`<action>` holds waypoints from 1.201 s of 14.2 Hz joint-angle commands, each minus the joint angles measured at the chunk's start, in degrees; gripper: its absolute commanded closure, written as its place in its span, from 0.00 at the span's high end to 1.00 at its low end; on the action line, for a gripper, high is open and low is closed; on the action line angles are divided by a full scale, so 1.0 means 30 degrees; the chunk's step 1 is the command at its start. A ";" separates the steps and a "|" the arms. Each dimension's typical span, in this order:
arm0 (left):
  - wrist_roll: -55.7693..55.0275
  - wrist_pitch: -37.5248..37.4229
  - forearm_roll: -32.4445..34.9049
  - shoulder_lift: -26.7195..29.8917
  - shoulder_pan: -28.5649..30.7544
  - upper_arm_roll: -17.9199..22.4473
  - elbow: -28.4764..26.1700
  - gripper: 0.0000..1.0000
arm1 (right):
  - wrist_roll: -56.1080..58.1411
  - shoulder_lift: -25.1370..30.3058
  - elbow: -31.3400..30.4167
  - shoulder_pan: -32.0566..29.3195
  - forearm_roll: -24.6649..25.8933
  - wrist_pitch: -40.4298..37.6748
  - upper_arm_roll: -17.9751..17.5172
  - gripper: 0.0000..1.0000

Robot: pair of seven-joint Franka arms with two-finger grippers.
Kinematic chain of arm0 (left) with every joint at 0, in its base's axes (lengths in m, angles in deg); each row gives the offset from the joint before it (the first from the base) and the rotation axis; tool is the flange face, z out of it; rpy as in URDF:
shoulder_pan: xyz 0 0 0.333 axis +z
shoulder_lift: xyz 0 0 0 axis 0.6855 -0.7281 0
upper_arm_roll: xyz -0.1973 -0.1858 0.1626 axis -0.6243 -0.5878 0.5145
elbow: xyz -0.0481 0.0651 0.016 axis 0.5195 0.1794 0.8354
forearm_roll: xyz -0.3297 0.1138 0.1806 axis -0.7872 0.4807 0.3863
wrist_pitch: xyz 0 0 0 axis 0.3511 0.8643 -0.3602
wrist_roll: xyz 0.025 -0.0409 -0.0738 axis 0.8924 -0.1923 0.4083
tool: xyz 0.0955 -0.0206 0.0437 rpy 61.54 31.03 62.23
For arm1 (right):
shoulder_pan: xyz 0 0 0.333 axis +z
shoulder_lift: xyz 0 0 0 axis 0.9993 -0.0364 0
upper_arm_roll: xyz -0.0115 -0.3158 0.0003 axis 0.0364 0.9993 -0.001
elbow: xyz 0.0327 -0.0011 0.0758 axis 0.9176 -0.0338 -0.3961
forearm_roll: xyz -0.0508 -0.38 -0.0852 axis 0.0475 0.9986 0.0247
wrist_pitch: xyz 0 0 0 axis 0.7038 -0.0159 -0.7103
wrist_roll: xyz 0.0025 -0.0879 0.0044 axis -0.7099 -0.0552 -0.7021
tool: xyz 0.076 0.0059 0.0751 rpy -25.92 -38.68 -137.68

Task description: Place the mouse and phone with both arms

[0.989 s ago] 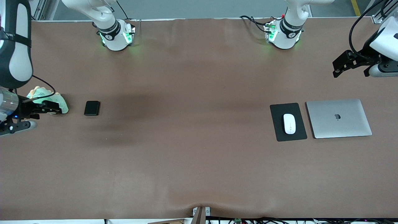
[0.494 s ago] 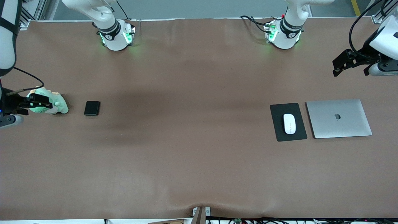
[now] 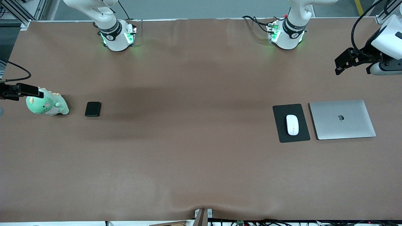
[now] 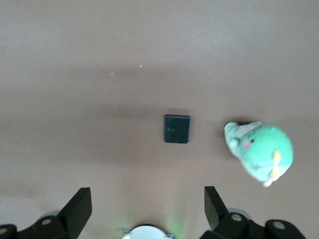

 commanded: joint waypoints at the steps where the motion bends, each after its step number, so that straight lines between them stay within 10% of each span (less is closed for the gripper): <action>1: 0.0223 -0.0460 -0.0451 0.0400 -0.0106 0.0010 0.0331 1.00 | -0.1972 0.1414 -0.0162 -0.0833 0.0156 -0.0521 -0.1789 1.00; 17: -0.0011 -0.0167 -0.1446 0.0312 0.0743 -0.1103 -0.0104 1.00 | -0.3617 0.4522 -0.2418 -0.1242 0.1767 -0.0491 -0.3430 1.00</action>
